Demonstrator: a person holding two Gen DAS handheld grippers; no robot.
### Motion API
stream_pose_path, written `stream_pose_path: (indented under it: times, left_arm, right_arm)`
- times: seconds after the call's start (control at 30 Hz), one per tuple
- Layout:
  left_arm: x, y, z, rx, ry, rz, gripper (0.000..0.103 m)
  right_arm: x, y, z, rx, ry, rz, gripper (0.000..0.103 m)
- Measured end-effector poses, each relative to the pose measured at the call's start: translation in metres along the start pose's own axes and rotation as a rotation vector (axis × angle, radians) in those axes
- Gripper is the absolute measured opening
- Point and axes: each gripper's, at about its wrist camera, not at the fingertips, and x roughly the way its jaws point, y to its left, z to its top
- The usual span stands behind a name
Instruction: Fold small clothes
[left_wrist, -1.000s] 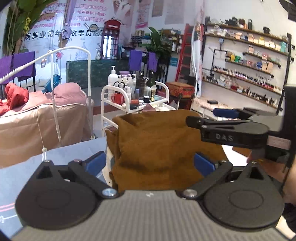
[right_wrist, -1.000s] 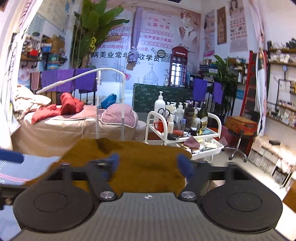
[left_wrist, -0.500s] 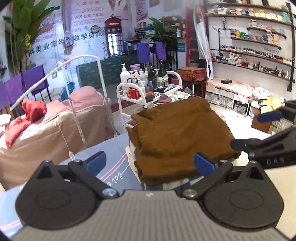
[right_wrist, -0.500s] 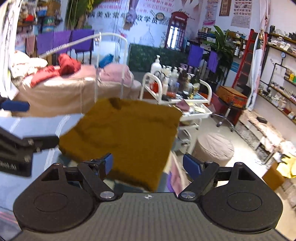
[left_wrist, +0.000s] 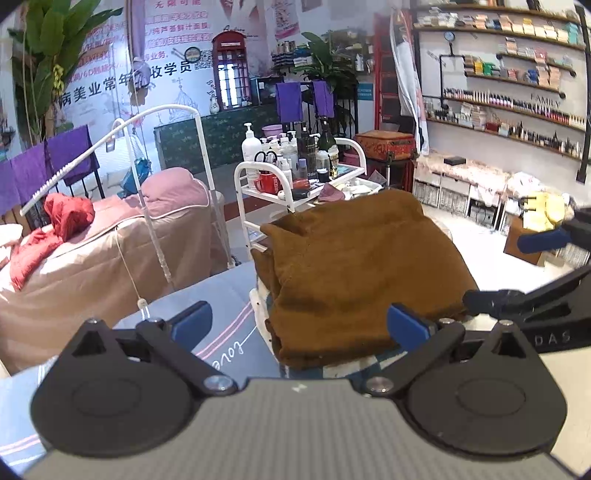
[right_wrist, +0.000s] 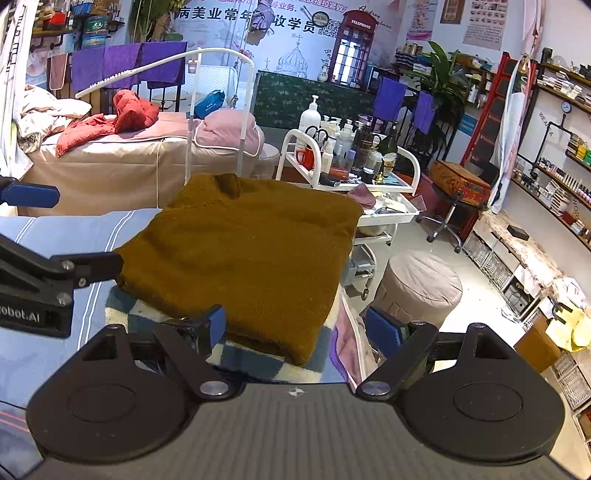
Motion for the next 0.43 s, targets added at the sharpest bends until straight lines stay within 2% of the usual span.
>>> stream_pose_path:
  times: [0.07,0.13,0.2,0.33,0.43]
  left_arm:
    - [-0.0021,0.0016,-0.0015,-0.007,-0.037,0.007,0.103]
    - [0.0038,0.0027,-0.0016,-0.010,-0.015,0.011,0.103]
    - [0.0042,0.0046,-0.0003,-0.018,-0.027,0.002,0.103]
    - [0.0040,0.0027,0.0003,-0.006,-0.026,0.033,0.103]
    - [0.0046,0.0024,0.0015,-0.011,-0.007,0.017,0.103]
  right_arm:
    - [0.0019,-0.0001,-0.0012,0.002,0.005,0.001,0.103]
    - [0.0031,-0.0007,-0.0026,0.010,0.014,0.001,0.103]
    - [0.0032,-0.0010,-0.0032,0.017,0.018,0.003,0.103]
    - [0.0034,-0.0007,-0.0032,0.021,0.021,0.004,0.103]
    - [0.0034,-0.0004,-0.0037,0.023,0.024,0.006,0.103]
